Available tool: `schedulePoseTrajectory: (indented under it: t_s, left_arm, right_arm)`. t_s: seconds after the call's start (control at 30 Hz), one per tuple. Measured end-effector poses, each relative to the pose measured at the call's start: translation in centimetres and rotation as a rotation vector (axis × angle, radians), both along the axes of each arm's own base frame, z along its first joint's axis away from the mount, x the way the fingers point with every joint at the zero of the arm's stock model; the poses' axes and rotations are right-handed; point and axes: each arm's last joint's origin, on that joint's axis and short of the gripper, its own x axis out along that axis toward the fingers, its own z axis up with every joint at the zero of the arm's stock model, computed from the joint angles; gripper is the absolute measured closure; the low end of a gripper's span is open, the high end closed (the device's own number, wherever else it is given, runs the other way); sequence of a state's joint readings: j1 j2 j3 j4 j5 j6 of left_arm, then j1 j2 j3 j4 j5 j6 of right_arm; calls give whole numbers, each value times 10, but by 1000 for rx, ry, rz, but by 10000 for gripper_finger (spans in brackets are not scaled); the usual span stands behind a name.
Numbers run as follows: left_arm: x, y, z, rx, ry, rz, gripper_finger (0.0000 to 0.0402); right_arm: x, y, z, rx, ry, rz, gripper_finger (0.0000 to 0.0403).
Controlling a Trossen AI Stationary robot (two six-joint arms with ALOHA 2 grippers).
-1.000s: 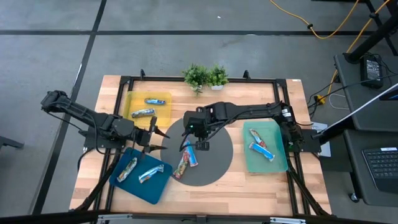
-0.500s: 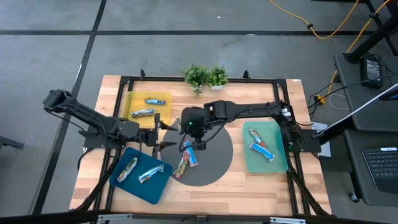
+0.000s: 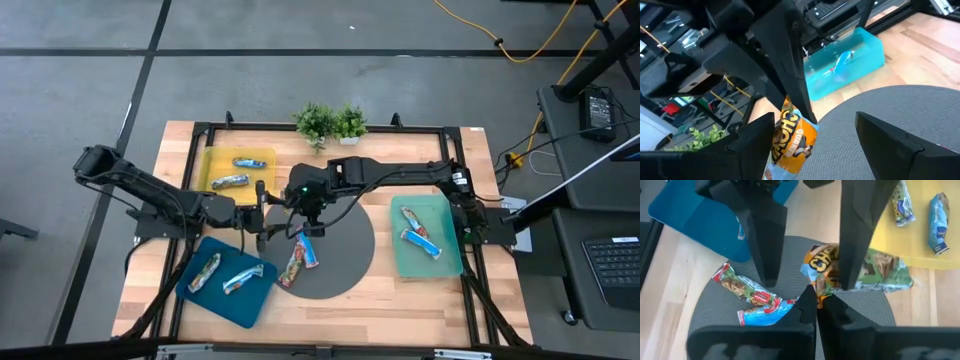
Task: Pick and place Granola Bars by type
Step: Put the yellow granola bar into the blue bin
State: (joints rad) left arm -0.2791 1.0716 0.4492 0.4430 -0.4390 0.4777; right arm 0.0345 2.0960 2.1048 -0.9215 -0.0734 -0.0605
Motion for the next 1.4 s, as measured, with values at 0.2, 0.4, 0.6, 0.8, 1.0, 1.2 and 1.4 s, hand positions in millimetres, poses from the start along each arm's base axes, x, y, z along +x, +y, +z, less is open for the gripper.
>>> schedulePoseTrajectory:
  t_s: [0.2,0.4,0.6,0.8,1.0,1.2,1.4]
  left_arm:
    - [2,3,-1,0,1,18,132]
    - [3,3,1,-9,-27,19,144]
    - [3,3,3,-14,-46,25,196]
    - [3,3,3,-13,-44,31,265]
    - [3,3,3,-11,-38,31,325]
    - [3,3,2,-10,-34,31,361]
    - [3,3,2,-10,-34,31,370]
  right_arm:
    - [0,0,0,6,-5,5,397]
    - [1,0,0,6,-7,6,397]
    - [1,0,0,6,-6,6,397]
    - [0,0,0,8,-5,7,396]
    - [-1,0,-1,5,11,9,396]
    - [-2,0,-1,3,21,9,396]
    - [-2,0,-2,-16,23,33,387]
